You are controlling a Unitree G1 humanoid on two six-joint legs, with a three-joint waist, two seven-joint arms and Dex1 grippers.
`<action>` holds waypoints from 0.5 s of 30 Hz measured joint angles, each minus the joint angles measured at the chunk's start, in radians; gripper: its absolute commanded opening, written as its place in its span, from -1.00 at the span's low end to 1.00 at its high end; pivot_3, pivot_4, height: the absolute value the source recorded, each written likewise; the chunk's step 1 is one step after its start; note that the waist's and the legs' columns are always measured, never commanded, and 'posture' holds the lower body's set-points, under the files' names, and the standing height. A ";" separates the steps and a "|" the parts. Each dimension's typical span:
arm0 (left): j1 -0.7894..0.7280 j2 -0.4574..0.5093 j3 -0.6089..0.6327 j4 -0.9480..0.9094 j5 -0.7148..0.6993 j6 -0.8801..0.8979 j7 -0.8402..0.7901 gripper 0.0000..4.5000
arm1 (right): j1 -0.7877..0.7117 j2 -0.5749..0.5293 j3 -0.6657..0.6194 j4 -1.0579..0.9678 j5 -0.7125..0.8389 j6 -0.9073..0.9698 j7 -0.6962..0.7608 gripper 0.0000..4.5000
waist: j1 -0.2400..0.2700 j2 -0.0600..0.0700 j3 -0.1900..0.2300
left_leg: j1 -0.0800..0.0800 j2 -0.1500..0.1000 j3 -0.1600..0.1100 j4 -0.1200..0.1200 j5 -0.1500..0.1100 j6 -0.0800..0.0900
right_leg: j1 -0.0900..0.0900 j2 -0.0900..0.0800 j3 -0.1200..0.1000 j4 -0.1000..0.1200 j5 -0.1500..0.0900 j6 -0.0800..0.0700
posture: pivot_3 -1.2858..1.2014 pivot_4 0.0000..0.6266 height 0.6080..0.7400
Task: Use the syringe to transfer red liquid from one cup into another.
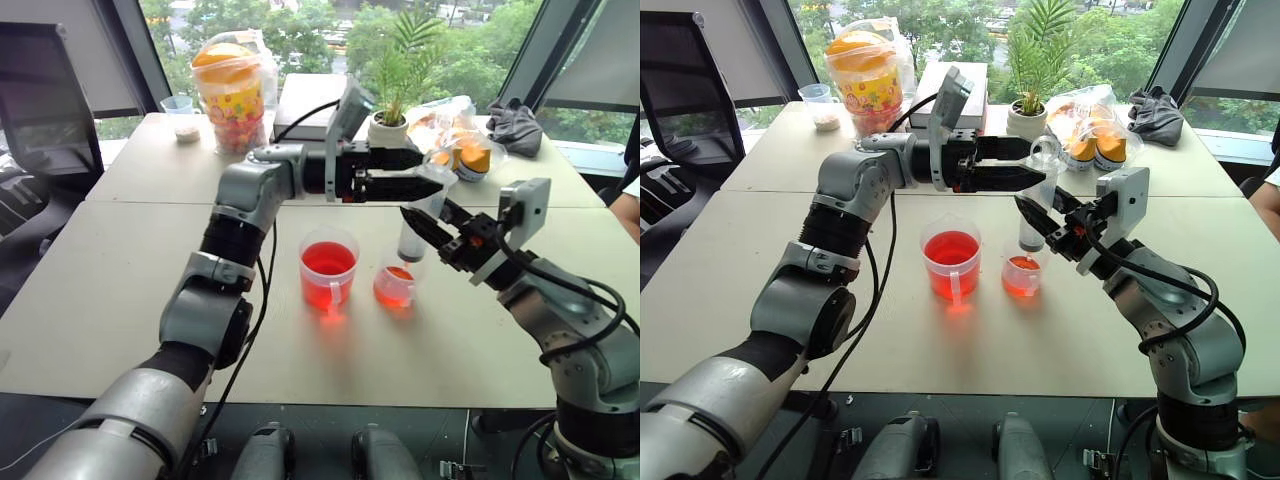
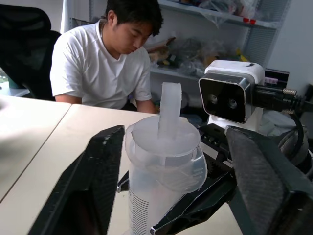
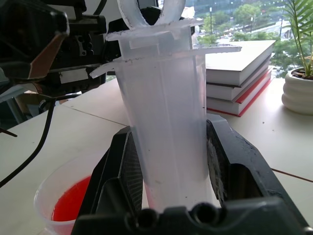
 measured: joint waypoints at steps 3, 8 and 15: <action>0.000 0.021 0.034 -0.018 -0.038 0.050 0.022 0.99 | 0.000 0.000 0.000 0.000 0.000 -0.001 0.002 -0.37 | -0.003 0.000 0.000 | 0.000 0.000 0.000 0.000 0.000 0.000 | 0.000 0.000 0.000 0.000 0.000 0.000 | 0.03 -0.52 1.00; 0.056 0.127 0.061 -0.149 -0.082 0.113 0.041 0.99 | -0.014 -0.001 0.001 0.009 0.007 0.010 -0.007 -0.37 | -0.006 0.000 0.000 | 0.001 0.001 0.000 0.000 0.000 0.000 | 0.000 0.000 0.000 0.001 0.000 0.000 | 0.03 -0.52 1.00; 0.212 0.257 0.088 -0.309 -0.118 0.190 0.085 0.99 | -0.291 -0.090 -0.135 0.113 0.257 0.261 -0.138 -0.37 | 0.001 0.001 0.000 | 0.001 -0.001 0.000 0.001 0.001 -0.001 | 0.000 -0.006 0.000 0.002 0.000 0.000 | 0.03 -0.52 1.00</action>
